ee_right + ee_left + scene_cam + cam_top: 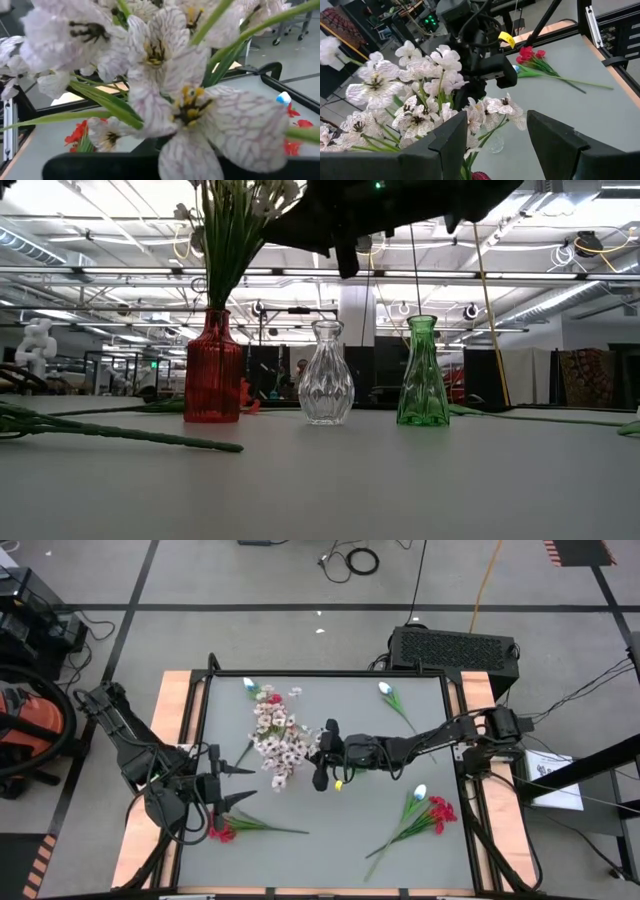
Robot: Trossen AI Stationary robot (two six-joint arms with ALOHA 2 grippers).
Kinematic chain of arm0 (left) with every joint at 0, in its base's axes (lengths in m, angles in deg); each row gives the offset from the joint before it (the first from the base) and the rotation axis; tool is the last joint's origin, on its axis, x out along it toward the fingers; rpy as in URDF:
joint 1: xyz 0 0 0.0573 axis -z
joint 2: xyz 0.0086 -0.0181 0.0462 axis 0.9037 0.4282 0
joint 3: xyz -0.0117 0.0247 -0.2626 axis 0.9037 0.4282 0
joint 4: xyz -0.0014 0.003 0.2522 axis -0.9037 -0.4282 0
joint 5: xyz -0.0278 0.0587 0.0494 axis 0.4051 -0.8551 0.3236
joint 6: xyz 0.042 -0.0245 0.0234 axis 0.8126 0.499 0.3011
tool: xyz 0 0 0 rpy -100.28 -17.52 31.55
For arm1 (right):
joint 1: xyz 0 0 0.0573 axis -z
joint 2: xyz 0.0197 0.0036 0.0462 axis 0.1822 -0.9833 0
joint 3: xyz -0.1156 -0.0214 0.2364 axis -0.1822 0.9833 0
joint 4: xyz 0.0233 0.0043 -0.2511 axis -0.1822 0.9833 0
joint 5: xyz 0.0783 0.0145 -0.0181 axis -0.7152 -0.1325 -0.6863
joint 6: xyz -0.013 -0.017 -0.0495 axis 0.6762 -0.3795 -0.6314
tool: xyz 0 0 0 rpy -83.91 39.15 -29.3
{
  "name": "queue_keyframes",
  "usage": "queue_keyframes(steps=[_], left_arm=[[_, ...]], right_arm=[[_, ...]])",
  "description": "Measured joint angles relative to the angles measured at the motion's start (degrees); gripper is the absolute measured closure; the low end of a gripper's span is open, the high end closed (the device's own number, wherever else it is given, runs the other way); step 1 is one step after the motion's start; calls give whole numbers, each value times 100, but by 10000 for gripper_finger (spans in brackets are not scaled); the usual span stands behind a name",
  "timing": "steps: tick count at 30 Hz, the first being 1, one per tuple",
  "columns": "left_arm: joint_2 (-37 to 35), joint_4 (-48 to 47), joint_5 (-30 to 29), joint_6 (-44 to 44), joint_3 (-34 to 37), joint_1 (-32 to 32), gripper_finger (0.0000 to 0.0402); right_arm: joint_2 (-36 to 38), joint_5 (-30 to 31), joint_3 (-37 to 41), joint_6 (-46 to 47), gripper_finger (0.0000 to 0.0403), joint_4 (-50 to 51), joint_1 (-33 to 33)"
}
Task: Sort flowers into vase by color
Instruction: Put the white flower into the red flower vase, then put the top right white tulip into the transparent flower vase
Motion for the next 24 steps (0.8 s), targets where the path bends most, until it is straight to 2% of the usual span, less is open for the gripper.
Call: queue_keyframes(steps=[5, 11, 16, 20, 22, 24], left_arm=[[0, -7, -4, -7, 0, 0, 189], [0, -15, -5, -28, 0, 9, 189], [0, -22, -9, -28, 0, 116, 189], [-20, -22, -7, -20, 0, 276, 189], [-60, -22, -9, -15, -2, 340, 189], [-109, -22, -8, -7, 0, 386, 189]], right_arm=[[56, -166, 0, 498, 341, 228, 22], [546, -316, -2, 837, 206, 1510, 48], [1375, -311, -2, 869, 109, 2940, 48], [2242, -308, -9, 869, 78, 4405, 48], [2676, -252, -9, 875, 77, 5294, 48], [3076, 109, -10, 996, 82, 6205, 76]])
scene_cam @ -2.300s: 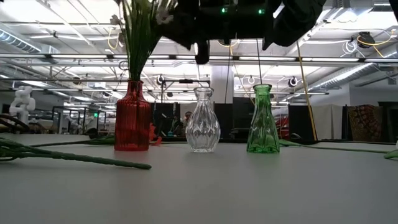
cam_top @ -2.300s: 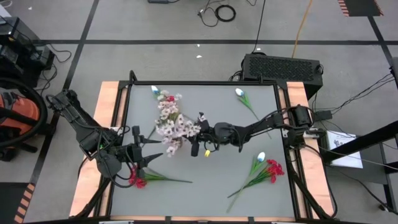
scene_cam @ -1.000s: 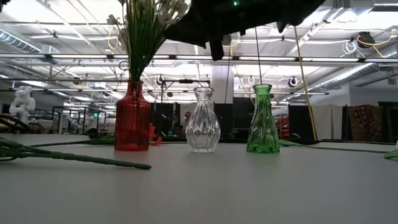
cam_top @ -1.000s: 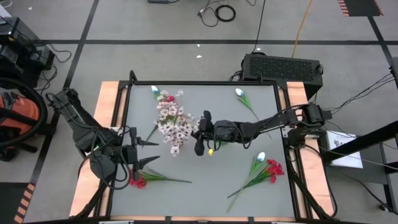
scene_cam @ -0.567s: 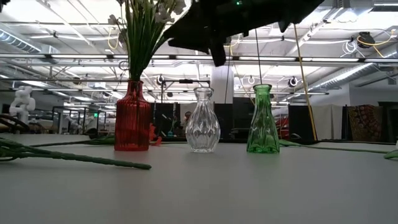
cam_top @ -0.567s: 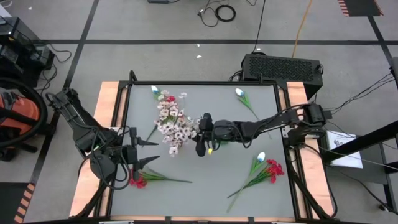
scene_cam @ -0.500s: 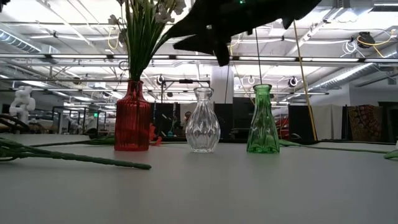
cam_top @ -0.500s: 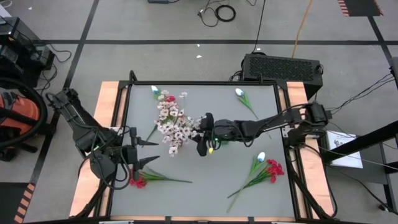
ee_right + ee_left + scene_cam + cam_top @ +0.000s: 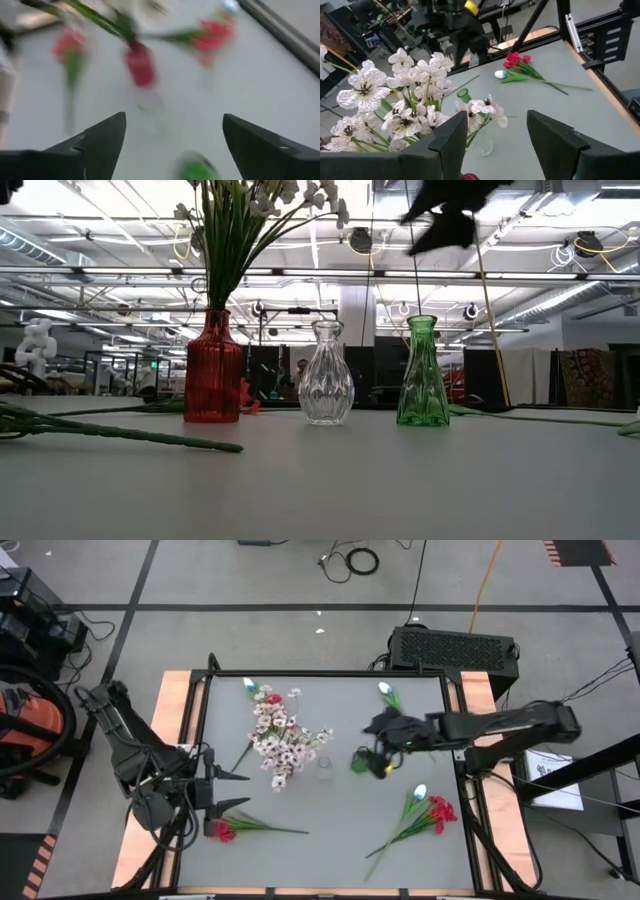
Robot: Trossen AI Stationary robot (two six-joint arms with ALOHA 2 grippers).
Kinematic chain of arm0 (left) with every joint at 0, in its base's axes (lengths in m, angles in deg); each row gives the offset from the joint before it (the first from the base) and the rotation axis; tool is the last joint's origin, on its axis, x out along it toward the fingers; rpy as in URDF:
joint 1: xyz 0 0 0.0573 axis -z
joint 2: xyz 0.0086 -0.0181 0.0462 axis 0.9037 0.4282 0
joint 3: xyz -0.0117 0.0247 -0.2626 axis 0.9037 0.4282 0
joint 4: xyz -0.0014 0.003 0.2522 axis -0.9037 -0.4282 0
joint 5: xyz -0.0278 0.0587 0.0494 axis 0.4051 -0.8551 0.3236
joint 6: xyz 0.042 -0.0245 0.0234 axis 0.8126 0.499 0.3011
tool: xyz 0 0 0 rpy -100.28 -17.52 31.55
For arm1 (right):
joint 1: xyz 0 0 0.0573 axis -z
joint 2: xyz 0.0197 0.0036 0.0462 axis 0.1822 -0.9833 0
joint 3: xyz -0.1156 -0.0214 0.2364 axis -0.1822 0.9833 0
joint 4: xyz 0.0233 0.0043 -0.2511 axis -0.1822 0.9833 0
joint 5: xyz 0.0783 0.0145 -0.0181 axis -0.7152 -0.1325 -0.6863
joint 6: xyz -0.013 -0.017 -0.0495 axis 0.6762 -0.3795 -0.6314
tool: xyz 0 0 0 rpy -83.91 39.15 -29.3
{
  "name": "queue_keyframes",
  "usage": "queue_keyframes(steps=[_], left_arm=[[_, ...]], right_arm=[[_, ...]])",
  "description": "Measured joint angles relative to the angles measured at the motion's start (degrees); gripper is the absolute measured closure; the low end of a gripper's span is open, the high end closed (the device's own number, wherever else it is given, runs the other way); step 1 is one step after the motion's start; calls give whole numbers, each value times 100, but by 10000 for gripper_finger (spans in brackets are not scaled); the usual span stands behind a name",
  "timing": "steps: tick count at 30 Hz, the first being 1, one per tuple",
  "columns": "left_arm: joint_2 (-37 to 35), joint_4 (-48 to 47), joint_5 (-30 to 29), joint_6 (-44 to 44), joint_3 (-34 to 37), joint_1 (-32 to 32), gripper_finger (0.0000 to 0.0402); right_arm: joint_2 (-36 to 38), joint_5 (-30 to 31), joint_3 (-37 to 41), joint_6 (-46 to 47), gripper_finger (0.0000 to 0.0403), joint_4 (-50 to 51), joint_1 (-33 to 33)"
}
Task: Sort flowers into vase by color
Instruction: Put the top right white tulip into the transparent flower vase
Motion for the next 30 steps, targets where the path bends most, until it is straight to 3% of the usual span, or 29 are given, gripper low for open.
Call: queue_keyframes(steps=[3, 5, 10, 20, 24, 30], left_arm=[[-44, 2, 0, 5, 0, 18, 189], [-52, 2, -2, 40, 0, 16, 189], [-52, 22, -11, 164, 0, 16, 189], [-51, -84, 289, 115, -2, 42, 189], [-50, -160, 368, 111, -2, 42, 189], [-50, -272, 479, 59, -2, 42, 189]], right_arm=[[414, 1208, 12, 511, 91, 1230, 95], [564, 1571, 103, 796, 97, 1716, 295], [579, 1484, 573, 850, 122, 1952, 1191], [-77, 348, 1472, 117, 156, 1123, 3479], [-517, 27, 1680, -48, 159, 1114, 3833], [-1014, 24, 1915, -169, 159, 753, 3905]])
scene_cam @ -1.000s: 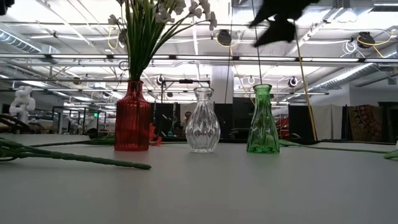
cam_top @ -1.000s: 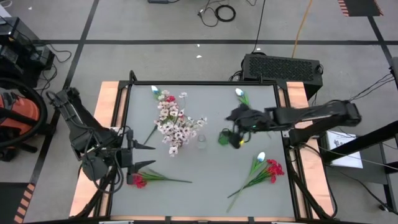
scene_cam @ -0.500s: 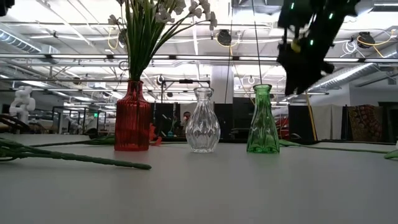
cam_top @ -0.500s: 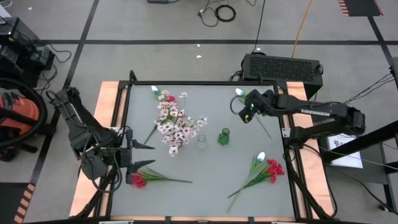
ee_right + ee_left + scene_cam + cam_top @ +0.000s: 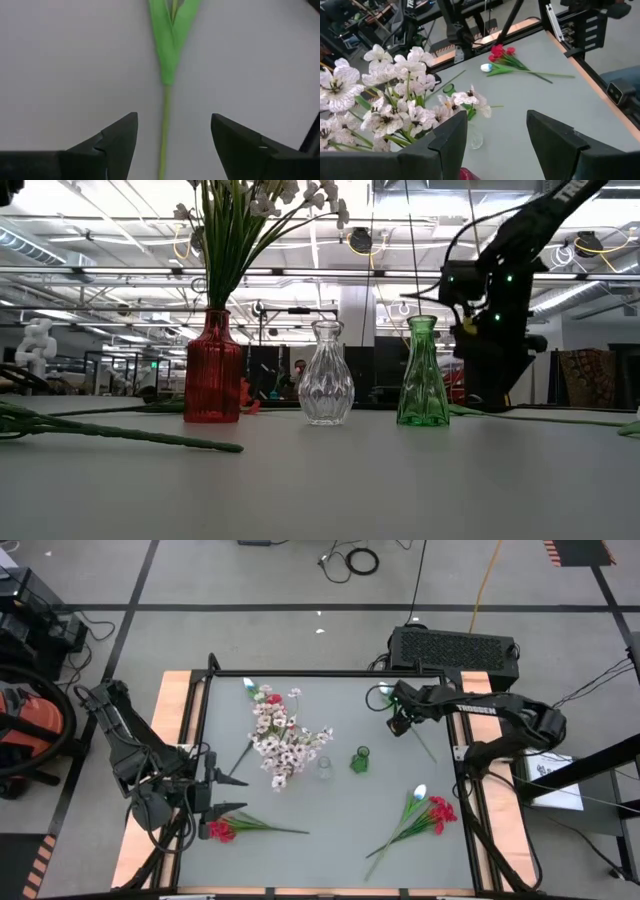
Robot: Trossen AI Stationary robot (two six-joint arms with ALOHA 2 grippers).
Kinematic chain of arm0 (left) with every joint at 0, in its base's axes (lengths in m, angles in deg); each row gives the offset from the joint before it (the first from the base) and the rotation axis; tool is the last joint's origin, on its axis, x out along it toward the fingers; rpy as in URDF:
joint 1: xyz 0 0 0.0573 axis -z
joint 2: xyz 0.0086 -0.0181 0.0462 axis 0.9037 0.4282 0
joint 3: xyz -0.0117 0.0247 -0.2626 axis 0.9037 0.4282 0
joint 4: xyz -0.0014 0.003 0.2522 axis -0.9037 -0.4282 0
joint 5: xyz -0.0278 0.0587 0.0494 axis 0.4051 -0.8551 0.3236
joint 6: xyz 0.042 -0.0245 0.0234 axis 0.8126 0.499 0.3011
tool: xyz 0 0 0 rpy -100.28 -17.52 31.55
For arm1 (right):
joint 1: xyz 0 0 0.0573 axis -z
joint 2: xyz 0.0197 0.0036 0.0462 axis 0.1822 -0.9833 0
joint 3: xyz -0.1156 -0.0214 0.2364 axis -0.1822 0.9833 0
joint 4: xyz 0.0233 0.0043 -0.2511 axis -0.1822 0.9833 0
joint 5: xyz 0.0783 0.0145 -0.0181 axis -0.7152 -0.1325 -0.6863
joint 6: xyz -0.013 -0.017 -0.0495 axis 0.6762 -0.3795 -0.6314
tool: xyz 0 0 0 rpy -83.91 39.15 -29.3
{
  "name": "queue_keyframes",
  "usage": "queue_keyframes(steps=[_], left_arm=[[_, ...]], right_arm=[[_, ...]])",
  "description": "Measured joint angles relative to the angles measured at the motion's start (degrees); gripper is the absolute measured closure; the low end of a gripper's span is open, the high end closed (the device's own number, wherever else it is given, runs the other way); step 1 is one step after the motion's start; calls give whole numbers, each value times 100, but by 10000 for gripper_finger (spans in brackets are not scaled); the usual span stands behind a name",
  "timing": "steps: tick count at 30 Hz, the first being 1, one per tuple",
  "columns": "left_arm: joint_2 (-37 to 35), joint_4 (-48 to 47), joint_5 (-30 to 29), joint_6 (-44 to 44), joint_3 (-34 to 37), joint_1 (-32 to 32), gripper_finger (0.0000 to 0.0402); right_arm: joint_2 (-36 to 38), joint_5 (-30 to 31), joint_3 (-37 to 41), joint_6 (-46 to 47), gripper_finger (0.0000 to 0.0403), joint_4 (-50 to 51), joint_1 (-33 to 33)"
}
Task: Sort flowers into vase by color
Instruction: Put the top right white tulip into the transparent flower vase
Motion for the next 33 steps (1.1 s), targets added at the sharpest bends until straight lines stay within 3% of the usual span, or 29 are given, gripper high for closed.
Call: queue_keyframes(steps=[6, 10, 25, 33], left_arm=[[0, -179, 5, -244, 0, 0, 189], [0, -177, 6, -242, 0, 0, 189], [0, -202, 6, -248, 2, 0, 189], [0, -200, 6, -247, 2, 0, 189]], right_arm=[[-530, 20, 25, -143, 162, -357, 130], [-722, 10, 22, -185, 186, -460, 218], [-779, -144, 23, -202, 394, -578, 336], [-772, -140, 23, -113, 400, -677, 292]])
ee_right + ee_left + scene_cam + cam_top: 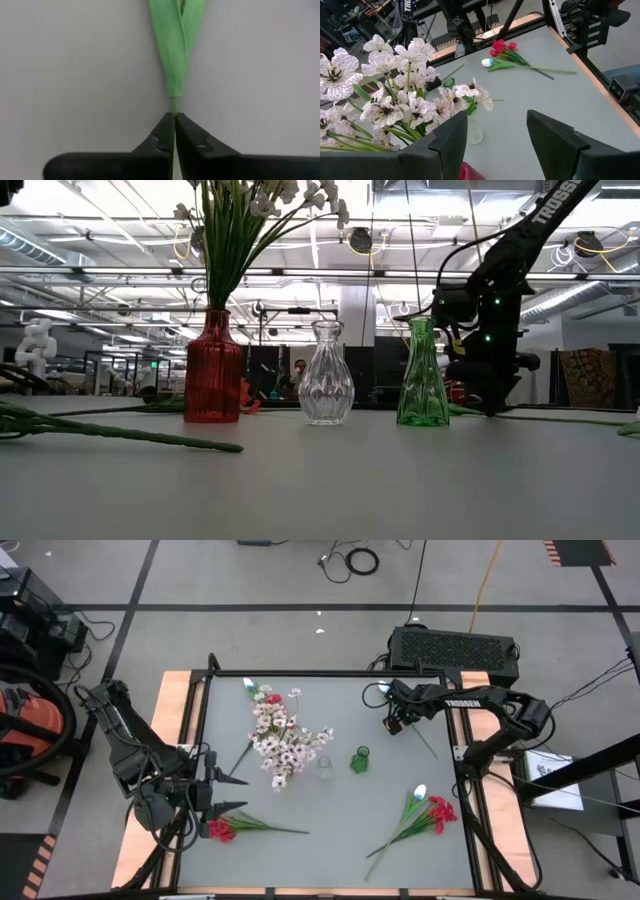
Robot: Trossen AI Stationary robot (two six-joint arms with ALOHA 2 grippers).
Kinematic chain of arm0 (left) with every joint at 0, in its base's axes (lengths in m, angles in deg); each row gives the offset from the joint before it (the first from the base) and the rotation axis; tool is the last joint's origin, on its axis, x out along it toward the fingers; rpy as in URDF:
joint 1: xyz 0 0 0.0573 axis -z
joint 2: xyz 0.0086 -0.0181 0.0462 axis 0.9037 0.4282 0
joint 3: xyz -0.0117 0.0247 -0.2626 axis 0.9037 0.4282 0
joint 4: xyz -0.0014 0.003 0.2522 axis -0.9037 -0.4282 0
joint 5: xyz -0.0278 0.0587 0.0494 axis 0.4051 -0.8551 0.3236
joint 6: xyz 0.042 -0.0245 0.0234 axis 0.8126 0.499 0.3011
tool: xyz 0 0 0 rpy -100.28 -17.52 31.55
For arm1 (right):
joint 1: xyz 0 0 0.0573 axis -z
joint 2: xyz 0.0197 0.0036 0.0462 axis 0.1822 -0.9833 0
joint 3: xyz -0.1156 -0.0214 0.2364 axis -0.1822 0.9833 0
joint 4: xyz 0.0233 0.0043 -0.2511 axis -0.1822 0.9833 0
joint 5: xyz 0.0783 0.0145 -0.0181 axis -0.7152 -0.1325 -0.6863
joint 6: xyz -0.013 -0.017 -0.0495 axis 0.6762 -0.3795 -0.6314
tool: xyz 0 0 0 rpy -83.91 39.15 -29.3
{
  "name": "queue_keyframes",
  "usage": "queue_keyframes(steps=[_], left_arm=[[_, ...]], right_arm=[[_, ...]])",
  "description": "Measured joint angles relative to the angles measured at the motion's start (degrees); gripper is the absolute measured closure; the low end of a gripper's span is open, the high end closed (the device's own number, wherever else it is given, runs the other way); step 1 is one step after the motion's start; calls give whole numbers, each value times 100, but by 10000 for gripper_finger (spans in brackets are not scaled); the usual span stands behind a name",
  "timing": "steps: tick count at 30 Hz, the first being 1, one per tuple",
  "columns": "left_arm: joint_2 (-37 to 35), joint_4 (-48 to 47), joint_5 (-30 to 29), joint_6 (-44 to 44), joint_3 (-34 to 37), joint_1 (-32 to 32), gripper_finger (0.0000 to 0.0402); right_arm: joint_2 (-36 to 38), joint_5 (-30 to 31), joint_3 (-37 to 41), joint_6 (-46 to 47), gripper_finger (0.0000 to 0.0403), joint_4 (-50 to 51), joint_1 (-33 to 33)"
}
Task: Sort flowers into vase by color
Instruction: Put the top right white tulip into the transparent flower vase, then put the middle white tulip into the transparent flower vase
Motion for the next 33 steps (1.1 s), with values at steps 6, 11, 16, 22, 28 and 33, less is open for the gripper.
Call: queue_keyframes(steps=[6, 11, 16, 22, 28, 33], left_arm=[[0, 2, -7, 2, 0, 0, 189], [0, 3, -9, 2, 0, 0, 189], [0, 5, -11, 3, 0, 0, 189], [0, 59, -15, 2, 0, 0, 189], [0, 59, -26, 2, 0, 0, 189], [0, 61, -31, 7, 0, 0, 189]], right_arm=[[383, -123, 0, 1, 402, -10, -174], [832, -305, 1, 195, 403, 189, -410], [1339, -755, 2, 297, 403, -460, -980], [2140, -753, 0, 380, 402, -1304, -1624], [2231, -436, -2, 733, 402, -26, -1898], [1848, -413, 0, 761, 402, 185, -2057]])
